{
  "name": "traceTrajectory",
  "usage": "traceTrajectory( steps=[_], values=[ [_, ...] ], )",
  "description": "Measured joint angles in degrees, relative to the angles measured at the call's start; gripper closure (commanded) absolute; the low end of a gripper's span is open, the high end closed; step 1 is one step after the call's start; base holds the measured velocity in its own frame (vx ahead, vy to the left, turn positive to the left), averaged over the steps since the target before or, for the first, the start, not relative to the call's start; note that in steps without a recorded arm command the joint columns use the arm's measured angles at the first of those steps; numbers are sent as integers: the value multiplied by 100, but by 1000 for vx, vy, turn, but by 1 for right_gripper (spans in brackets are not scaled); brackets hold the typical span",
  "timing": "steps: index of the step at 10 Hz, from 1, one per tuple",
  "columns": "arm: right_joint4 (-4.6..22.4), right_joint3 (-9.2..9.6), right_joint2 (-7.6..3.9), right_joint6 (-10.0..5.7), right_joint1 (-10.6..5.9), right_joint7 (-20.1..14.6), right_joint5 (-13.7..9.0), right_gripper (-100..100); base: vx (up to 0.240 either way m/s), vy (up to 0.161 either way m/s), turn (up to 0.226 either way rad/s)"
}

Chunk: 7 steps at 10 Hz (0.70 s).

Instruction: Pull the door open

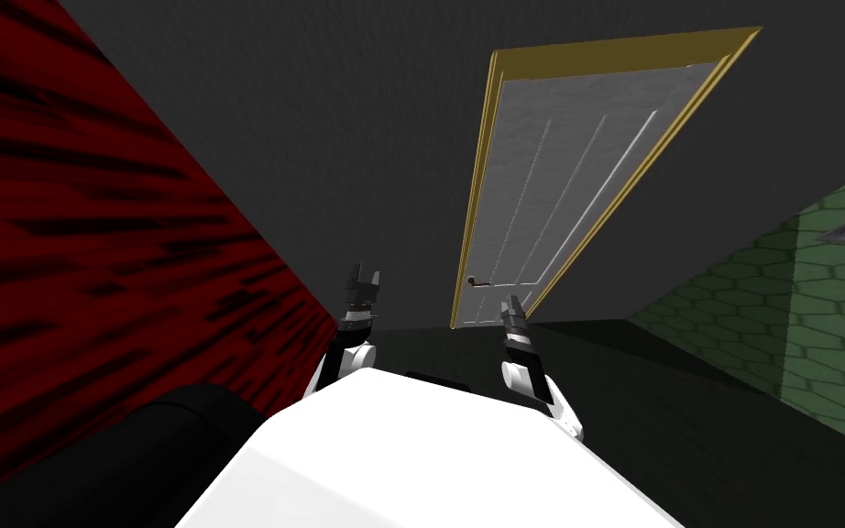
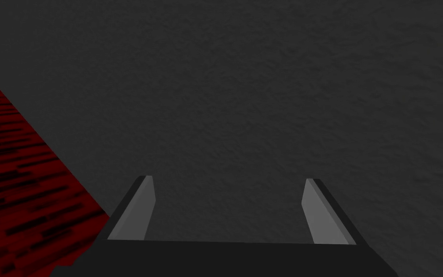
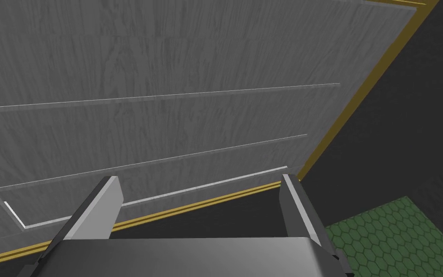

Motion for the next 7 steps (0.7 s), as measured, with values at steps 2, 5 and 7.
traceTrajectory(
  steps=[2,5,7],
  values=[
    [298,-11,-41,-65,-87,-33,-39,-100,15,-56,102],
    [751,-22,-64,-151,-225,-60,-84,-100,26,-59,113],
    [1043,-36,-96,-208,-328,-90,-122,-100,17,-57,113]
  ],
)
